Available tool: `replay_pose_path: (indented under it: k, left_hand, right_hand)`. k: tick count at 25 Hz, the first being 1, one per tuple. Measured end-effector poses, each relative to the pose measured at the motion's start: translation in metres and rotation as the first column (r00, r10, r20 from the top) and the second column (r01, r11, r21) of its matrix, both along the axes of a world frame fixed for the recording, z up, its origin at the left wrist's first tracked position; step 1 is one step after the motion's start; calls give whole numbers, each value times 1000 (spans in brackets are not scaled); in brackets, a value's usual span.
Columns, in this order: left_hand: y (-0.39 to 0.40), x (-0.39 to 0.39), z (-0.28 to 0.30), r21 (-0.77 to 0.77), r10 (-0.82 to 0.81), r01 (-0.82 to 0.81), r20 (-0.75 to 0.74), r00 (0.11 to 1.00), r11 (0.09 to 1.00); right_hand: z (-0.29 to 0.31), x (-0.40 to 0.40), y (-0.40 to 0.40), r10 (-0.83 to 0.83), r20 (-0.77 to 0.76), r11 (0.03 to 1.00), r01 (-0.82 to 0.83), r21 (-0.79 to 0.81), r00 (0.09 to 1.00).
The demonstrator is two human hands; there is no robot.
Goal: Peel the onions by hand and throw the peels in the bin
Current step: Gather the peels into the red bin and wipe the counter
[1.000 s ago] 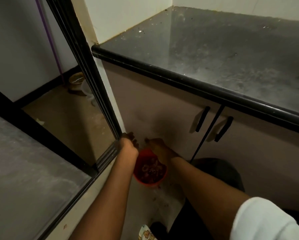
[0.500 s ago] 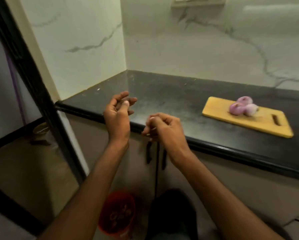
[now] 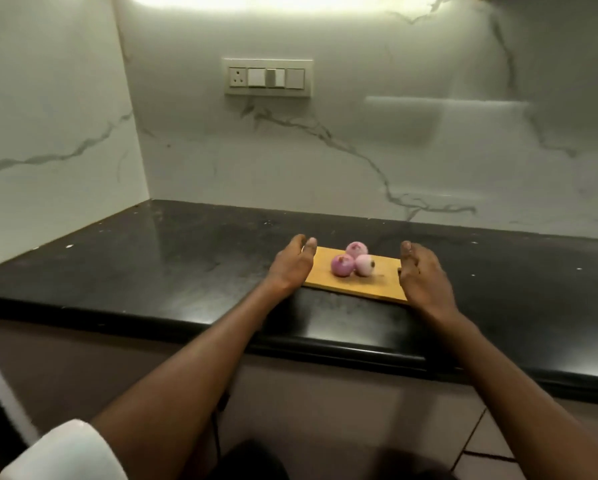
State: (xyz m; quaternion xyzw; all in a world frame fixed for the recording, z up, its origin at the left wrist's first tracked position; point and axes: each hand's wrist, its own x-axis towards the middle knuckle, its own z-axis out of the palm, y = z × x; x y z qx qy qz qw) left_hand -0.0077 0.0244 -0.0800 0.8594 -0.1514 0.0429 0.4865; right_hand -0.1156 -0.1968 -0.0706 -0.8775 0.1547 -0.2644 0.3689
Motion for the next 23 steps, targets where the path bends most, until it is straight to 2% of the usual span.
replay_pose_path:
  k: [3, 7, 10, 16, 23]
  left_hand:
    - [-3, 2, -15, 105, -23, 29, -59, 998, 994]
    - [6, -4, -22, 252, -8, 12, -20, 1000, 968]
    - [15, -7, -28, 281, -35, 33, 3, 999, 959]
    - [28, -20, -27, 387, 27, -74, 125, 992, 919]
    - [62, -46, -31, 377, 79, -154, 206, 975, 913]
  right_hand:
    - [-6, 12, -3, 92, -170, 978, -57, 201, 981]
    - [-17, 25, 3, 4, -197, 998, 9, 67, 980]
    - [-23, 28, 2, -17, -214, 1000, 18, 3, 977]
    - [-20, 26, 9, 30, -168, 999, -23, 45, 985]
    - [-19, 16, 40, 122, -183, 992, -111, 67, 976]
